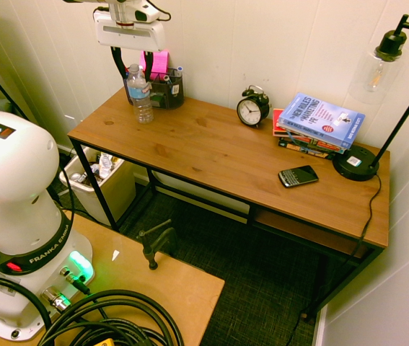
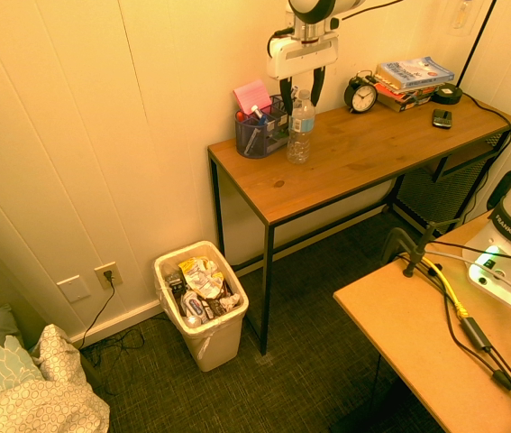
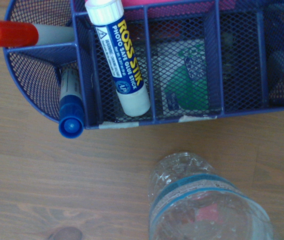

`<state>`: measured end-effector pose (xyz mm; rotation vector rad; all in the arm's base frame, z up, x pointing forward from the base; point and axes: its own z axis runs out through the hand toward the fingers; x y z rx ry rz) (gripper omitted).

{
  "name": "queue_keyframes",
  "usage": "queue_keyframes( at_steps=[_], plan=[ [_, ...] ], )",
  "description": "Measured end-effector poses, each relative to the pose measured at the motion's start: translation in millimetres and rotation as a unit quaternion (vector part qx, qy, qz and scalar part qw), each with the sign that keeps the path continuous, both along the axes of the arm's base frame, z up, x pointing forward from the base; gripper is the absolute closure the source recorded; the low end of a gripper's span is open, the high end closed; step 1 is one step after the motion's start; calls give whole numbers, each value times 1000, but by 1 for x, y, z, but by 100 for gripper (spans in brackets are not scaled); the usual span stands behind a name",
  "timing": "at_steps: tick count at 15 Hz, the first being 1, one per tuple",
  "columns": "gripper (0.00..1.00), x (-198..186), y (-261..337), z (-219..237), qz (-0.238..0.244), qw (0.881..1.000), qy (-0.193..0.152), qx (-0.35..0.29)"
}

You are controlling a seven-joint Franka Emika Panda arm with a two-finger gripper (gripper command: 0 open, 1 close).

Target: Throw the bottle in the trash bin

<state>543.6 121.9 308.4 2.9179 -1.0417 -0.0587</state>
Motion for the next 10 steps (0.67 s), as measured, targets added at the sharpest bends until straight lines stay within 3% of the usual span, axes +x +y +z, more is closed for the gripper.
queue_keyframes(
  at_steps=[10],
  plan=[
    [100, 0, 1, 0, 1, 1000, 0, -1]
  ],
)
